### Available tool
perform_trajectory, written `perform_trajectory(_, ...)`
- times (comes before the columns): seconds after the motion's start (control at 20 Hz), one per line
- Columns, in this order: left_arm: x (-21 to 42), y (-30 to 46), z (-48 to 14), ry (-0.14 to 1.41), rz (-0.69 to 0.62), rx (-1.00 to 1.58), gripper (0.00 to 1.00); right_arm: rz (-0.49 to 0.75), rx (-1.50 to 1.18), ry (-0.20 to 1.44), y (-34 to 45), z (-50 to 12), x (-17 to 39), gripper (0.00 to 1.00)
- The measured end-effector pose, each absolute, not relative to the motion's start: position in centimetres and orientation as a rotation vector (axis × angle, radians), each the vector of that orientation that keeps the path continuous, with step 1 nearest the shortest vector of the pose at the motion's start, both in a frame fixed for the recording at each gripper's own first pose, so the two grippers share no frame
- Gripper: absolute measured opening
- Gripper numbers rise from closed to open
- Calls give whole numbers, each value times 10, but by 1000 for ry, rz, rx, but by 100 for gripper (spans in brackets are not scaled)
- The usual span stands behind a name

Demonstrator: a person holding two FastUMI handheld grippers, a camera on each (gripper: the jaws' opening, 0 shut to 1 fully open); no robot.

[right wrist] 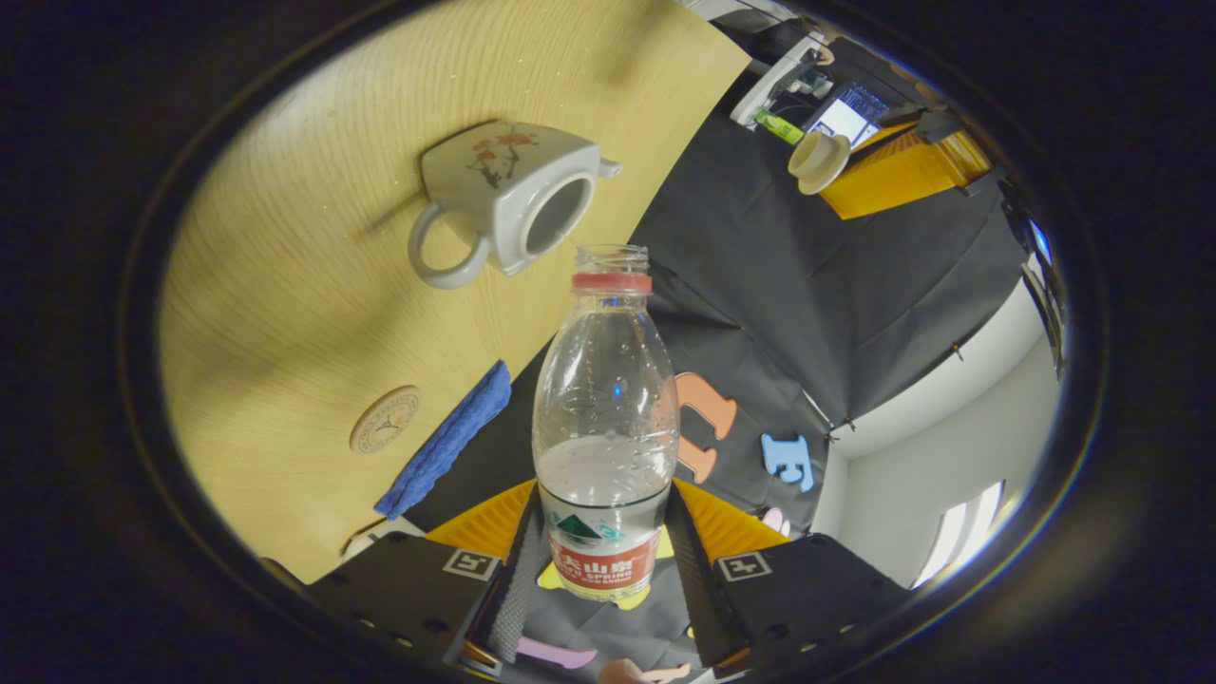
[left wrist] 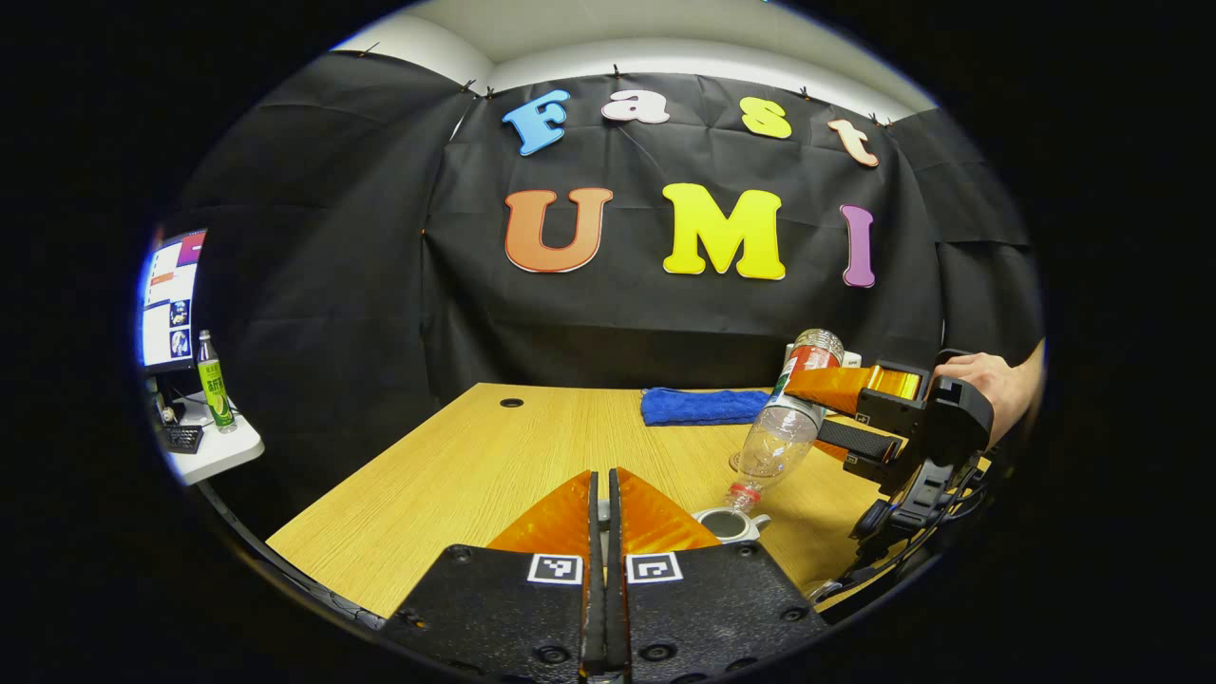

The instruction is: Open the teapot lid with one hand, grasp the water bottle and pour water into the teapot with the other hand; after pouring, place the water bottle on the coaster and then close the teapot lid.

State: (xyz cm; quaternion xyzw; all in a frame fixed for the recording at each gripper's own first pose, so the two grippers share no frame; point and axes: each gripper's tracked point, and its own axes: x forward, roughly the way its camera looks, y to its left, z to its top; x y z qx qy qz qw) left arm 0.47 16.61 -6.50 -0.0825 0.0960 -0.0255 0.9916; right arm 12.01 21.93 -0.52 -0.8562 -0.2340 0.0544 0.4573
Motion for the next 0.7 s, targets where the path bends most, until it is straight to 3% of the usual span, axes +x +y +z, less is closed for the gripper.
perform_trajectory(0.4,4,163,-60,186,-51,-159,3,155,-2040,-543,216,-9,119,68)
perform_trajectory(0.7,3,164,-56,177,-32,-175,3,300,-1693,-249,196,-49,122,68)
